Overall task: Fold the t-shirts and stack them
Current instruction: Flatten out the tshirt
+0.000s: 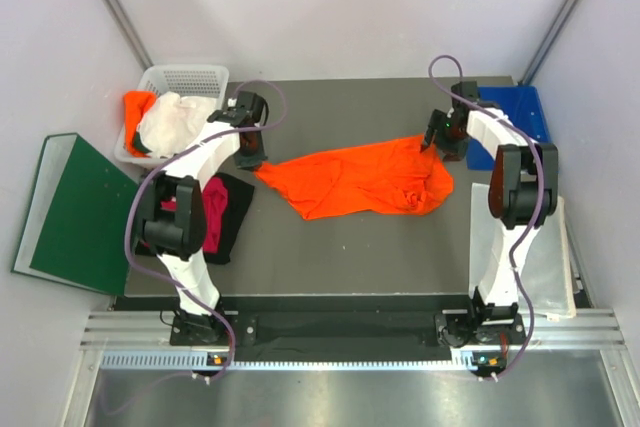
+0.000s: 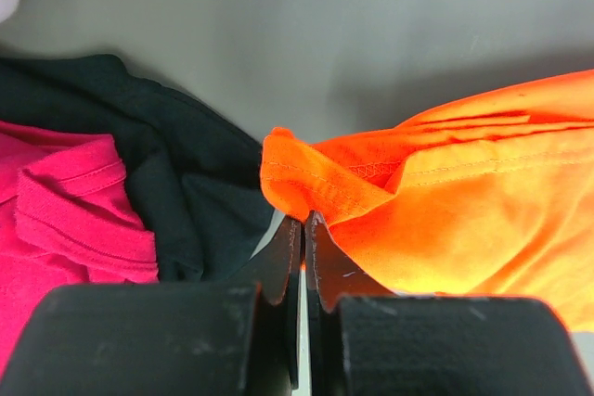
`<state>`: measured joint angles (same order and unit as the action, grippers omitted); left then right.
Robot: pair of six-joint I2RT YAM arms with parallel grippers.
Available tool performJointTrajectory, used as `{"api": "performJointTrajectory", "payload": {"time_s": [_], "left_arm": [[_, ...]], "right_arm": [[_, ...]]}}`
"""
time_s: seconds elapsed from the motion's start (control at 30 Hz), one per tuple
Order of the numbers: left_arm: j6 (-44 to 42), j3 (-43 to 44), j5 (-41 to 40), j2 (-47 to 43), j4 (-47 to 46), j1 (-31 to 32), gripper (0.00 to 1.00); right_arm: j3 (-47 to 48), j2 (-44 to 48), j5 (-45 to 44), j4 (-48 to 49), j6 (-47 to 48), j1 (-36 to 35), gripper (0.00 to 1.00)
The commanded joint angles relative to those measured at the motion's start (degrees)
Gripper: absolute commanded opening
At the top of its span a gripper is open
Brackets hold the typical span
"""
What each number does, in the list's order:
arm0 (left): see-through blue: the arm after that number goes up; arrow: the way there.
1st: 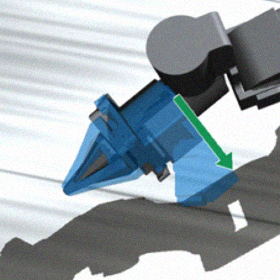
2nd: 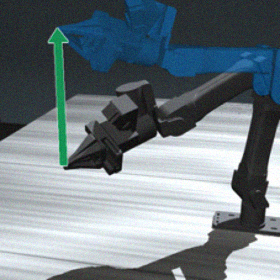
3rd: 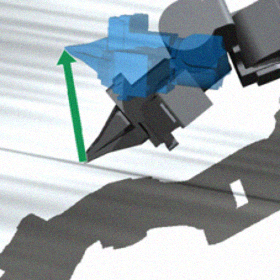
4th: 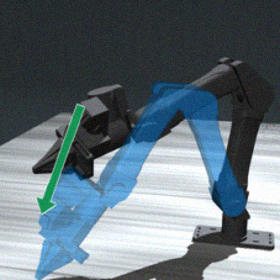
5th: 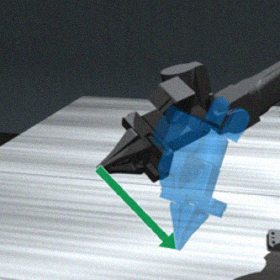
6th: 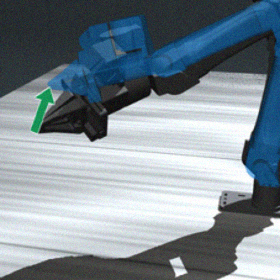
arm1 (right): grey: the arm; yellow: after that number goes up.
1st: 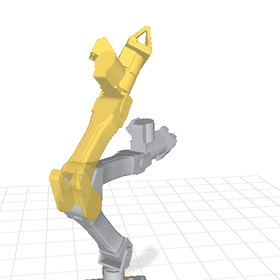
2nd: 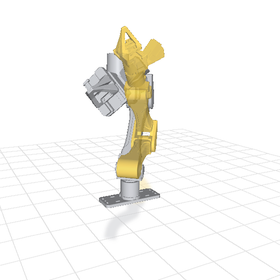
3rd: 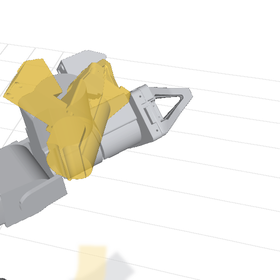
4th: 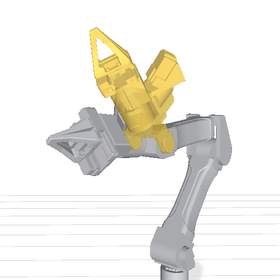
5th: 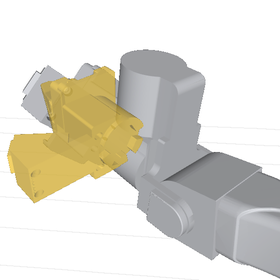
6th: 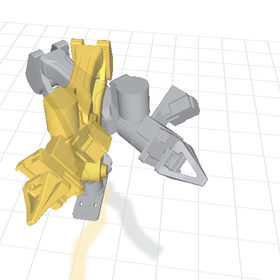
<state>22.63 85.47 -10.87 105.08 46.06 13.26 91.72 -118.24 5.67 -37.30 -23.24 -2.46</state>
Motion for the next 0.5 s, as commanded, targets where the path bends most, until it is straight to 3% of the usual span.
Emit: {"api": "performJointTrajectory", "payload": {"time_s": [0.0,0.23,0.47], "left_arm": [[0.75,1.89,-0.29,1.18,0.17,-0.25,0.0],[1.18,2.07,0.5,2.06,-0.1,-0.25,0.0],[1.27,2.07,0.68,2.5,-0.54,-0.25,0.0]], "right_arm": [[-3.74,5.82,6.7,0.91,-3.29,0.7,0.62],[-11.29,8.02,11.64,3.72,-6.63,0.96,0.45],[-12.89,6.09,13.31,6.71,-7.34,0.96,0.35]]}}
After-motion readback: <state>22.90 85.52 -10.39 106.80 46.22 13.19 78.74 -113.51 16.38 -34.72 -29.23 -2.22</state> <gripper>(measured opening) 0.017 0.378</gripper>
